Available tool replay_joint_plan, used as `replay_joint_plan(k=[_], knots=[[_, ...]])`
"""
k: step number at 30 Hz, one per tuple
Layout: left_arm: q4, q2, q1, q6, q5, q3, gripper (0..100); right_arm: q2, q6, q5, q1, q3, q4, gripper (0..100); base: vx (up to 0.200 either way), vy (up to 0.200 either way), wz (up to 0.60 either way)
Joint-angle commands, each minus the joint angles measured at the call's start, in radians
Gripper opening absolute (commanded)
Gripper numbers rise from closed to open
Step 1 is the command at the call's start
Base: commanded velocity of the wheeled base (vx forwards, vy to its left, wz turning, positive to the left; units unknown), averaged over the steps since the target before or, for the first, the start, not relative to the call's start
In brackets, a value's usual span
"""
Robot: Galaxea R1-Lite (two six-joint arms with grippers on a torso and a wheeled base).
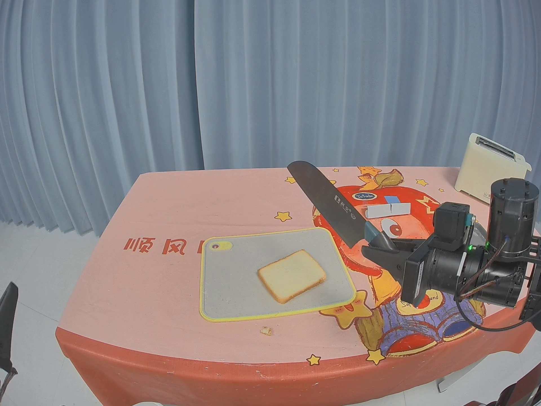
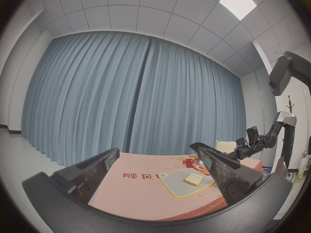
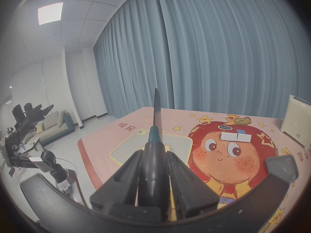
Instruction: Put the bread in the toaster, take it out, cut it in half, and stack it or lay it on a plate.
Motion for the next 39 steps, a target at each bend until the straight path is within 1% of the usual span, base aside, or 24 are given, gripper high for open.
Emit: replay_joint_plan(k=[1, 9, 13, 14, 15, 24, 25, 27, 35, 39], knots=[[-0.079, 0.214, -0.001, -0.012, -0.008, -0.037, 100, 0.004, -0.002, 0.002, 0.000, 0.007, 0.000, 0, 0.000, 0.000, 0.00], [-0.079, 0.297, -0.001, -0.012, -0.042, -0.096, 100, 0.010, 0.005, 0.002, 0.000, -0.011, -0.002, 0, 0.000, 0.000, 0.00], [-0.080, 0.341, -0.001, -0.012, -0.060, -0.115, 100, 0.014, 0.002, 0.013, 0.001, -0.005, 0.000, 0, 0.000, 0.000, 0.00], [-0.080, 0.366, -0.001, -0.012, -0.083, -0.124, 100, 0.014, 0.001, 0.014, 0.010, 0.003, 0.006, 0, 0.000, 0.000, 0.00], [-0.080, 0.380, -0.001, -0.012, -0.094, -0.130, 100, 0.016, 0.001, 0.011, 0.016, 0.006, 0.006, 0, 0.000, 0.000, 0.00], [-0.085, 0.505, -0.001, -0.013, -0.151, -0.192, 100, 0.030, 0.002, -0.001, 0.023, 0.004, 0.001, 0, 0.000, 0.000, 0.00], [-0.085, 0.524, -0.001, -0.013, -0.171, -0.204, 100, 0.027, -0.001, -0.001, 0.023, 0.007, 0.003, 0, 0.000, 0.000, 0.00], [-0.085, 0.548, -0.001, -0.015, -0.189, -0.218, 100, 0.028, -0.001, -0.001, 0.023, 0.009, 0.003, 0, 0.000, 0.000, 0.00], [-0.085, 0.676, -0.002, -0.016, -0.243, -0.288, 100, 0.036, 0.004, 0.004, 0.036, 0.007, 0.007, 0, 0.000, 0.000, 0.00], [-0.086, 0.732, -0.007, -0.021, -0.255, -0.313, 100, 0.045, 0.007, 0.007, 0.036, 0.009, 0.014, 0, 0.000, 0.000, 0.00]])
